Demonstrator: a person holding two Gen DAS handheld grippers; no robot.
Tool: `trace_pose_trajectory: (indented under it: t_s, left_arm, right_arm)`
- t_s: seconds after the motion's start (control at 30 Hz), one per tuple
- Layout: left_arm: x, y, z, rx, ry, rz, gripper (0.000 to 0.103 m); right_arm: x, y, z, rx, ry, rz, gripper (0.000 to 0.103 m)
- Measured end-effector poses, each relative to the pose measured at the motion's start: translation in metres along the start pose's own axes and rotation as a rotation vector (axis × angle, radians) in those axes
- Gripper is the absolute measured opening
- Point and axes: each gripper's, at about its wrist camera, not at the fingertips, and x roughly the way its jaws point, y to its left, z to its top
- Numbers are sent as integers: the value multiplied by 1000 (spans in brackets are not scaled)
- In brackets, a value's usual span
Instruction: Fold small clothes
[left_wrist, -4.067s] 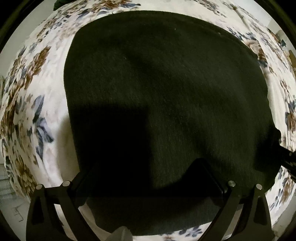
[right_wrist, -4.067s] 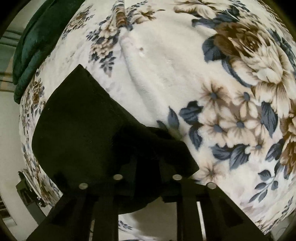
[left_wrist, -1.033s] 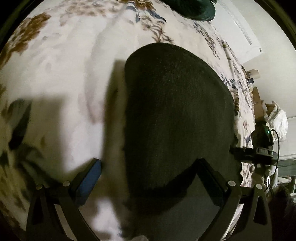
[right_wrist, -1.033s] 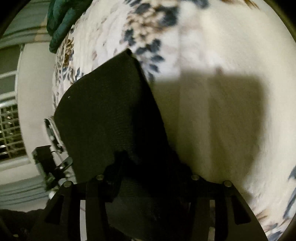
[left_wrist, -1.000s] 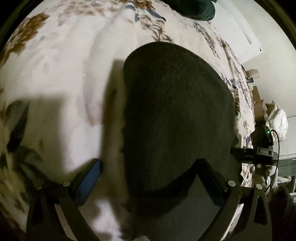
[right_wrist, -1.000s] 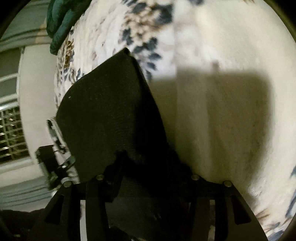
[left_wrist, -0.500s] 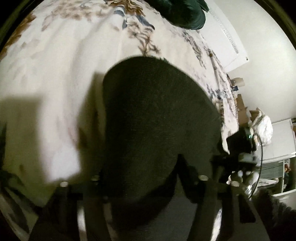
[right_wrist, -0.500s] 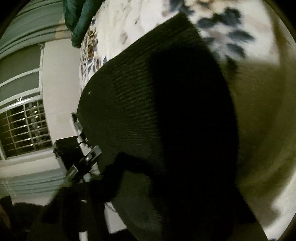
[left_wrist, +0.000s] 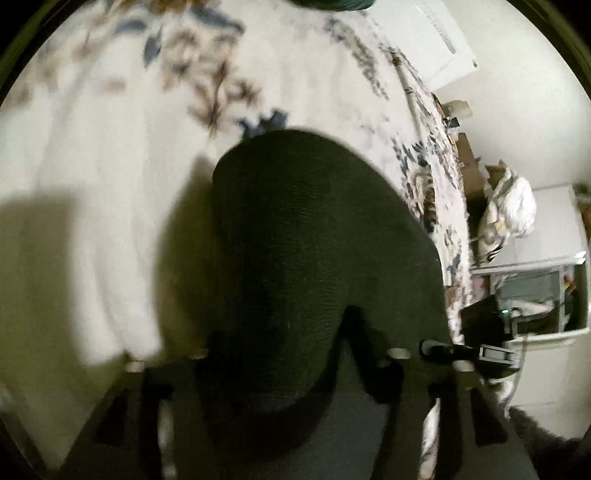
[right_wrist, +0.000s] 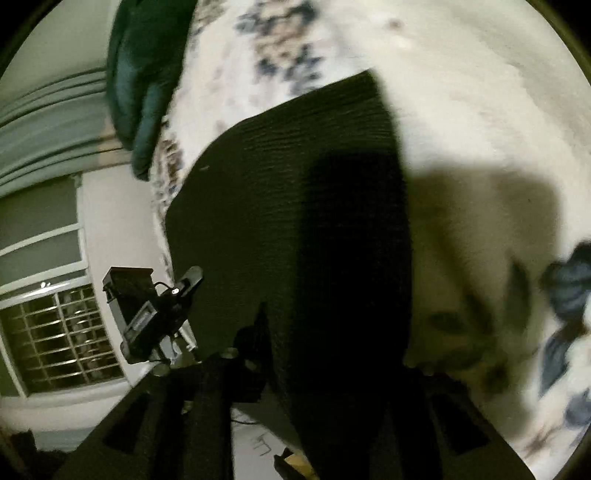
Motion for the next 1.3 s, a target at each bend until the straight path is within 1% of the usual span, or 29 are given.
trace_pose_trajectory:
  t_s: [0.03,0.13,0.17,0.2,0.23,0.27,0.3,0.37,0.4,0.5,0.6,0.7,0.77,0.8,0.87,0.93,1.0,1.03,1.13,1.23,1.3]
  left_arm:
    - [2,6,-3,-24,4,-34,61]
    - [-1,8,-12,-43,-40,-59,61]
    - [-2,6,-15,-43,-59,-53,59]
    - [-3,2,-16,-34,-75,-39,53]
    - [-5,-7,-18,-11,-94,-14,42]
    - [-6,-12,-18,-1,-101,-2,33]
    - [-9,-21,-18,16,-111,25,30]
    - [-10,-28,-13,23,-118,51,26]
    - [-13,-36,-12,36,-122,69,25]
    - [-18,-54,-6,74,-123,109,23]
    - [-24,-68,6,93,-128,106,23]
    - [-24,-94,31,122,-140,95,23]
    - [-20,-112,53,142,-144,87,23]
    - [-15,-125,69,158,-142,81,23]
    - [-8,-136,90,179,-140,73,23]
    - [9,-152,121,202,-136,60,23]
    - [21,-160,142,222,-134,62,23]
    - [35,-165,158,231,-130,63,24]
    - [63,-171,185,247,-116,72,24]
    - [89,-173,204,258,-95,98,24]
    - [103,-170,210,250,-73,114,24]
  right_arm:
    - [4,0,2,-19,16,-5,45]
    - [19,1,10,-42,43,3,53]
    - [22,2,12,-42,38,6,53]
    - [22,2,16,-52,32,5,53]
    - [23,6,16,-65,17,3,43]
    - [27,12,15,-63,12,5,22]
    - [31,20,21,-48,1,-2,18]
    - [31,29,18,-59,-19,-27,16]
    - [30,35,17,-67,-27,-40,15]
    - [17,46,14,-47,-54,-33,14]
    - [-4,61,12,-53,-89,-25,14]
    - [-34,78,25,-64,-139,-9,14]
    - [-49,88,38,-72,-166,-11,14]
    - [-58,92,48,-74,-179,-13,14]
    - [-75,98,69,-77,-206,-18,14]
    - [-90,100,98,-74,-236,-25,14]
    - [-95,102,125,-73,-256,-39,14]
    - [-99,102,140,-69,-267,-49,14]
    - [-101,92,182,-40,-282,-65,14]
    - [-99,81,211,-12,-288,-98,14]
    - [-94,74,223,8,-283,-122,14]
